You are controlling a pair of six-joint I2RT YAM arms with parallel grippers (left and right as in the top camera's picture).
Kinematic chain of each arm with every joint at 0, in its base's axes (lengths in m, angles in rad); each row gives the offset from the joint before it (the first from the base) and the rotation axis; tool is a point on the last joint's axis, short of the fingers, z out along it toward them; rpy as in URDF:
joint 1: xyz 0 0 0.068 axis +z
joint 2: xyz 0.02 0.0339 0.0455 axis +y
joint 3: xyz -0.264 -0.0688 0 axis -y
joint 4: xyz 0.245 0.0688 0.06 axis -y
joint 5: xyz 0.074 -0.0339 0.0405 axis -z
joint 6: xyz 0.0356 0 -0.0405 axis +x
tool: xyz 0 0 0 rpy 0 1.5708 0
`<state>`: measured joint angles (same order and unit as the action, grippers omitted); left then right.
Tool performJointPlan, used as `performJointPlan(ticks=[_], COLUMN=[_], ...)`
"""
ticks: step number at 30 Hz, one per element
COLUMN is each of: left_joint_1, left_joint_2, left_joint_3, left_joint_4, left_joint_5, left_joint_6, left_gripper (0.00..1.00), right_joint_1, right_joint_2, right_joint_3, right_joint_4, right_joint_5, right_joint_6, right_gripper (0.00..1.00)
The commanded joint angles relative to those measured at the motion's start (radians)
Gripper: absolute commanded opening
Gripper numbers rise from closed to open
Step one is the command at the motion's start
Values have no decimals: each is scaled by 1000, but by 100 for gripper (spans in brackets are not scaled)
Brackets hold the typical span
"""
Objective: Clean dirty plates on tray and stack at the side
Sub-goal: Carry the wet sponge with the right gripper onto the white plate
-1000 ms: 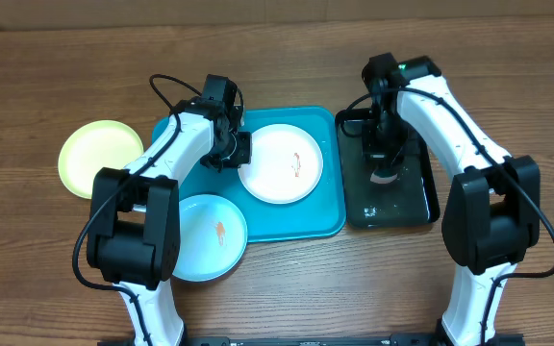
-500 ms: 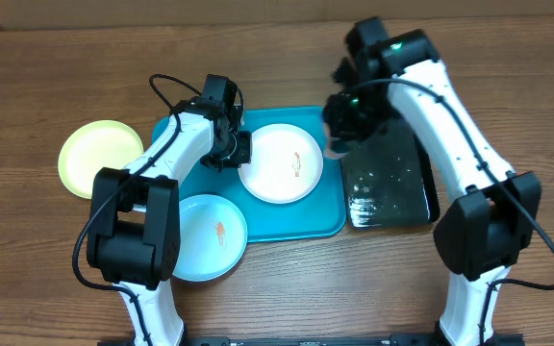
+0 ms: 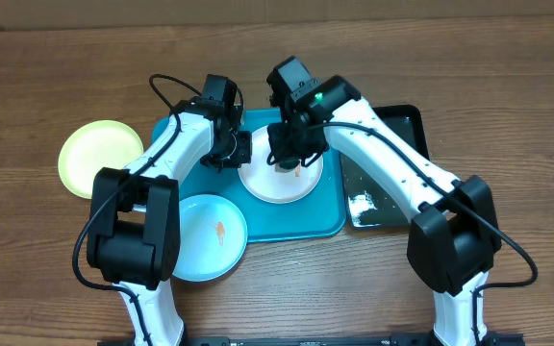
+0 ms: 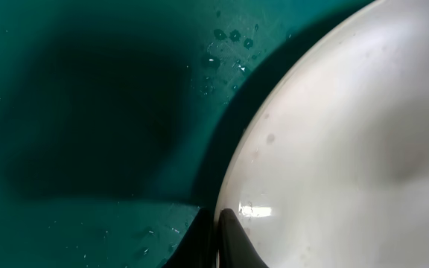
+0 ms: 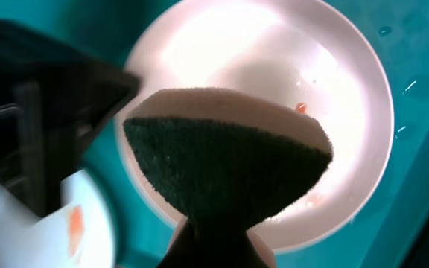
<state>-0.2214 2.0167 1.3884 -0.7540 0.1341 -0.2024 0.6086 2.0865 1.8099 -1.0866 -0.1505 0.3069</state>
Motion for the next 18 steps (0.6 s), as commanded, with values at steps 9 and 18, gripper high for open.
performJointPlan(ticks=[9, 18], left_joint_1=[-3, -3], left_joint_2=[24, 24], left_joint_3=[-3, -3], left_joint_4=[4, 4], left_joint_5=[-3, -3], left_joint_6=[-4, -4], left_gripper=[4, 4], right_joint_1=[-25, -26], right_joint_2=[7, 7], right_joint_3=[-126, -180], right_joint_4=[86, 130], right_joint_5=[163, 202], right_joint_6=[92, 114], right_gripper=[4, 4])
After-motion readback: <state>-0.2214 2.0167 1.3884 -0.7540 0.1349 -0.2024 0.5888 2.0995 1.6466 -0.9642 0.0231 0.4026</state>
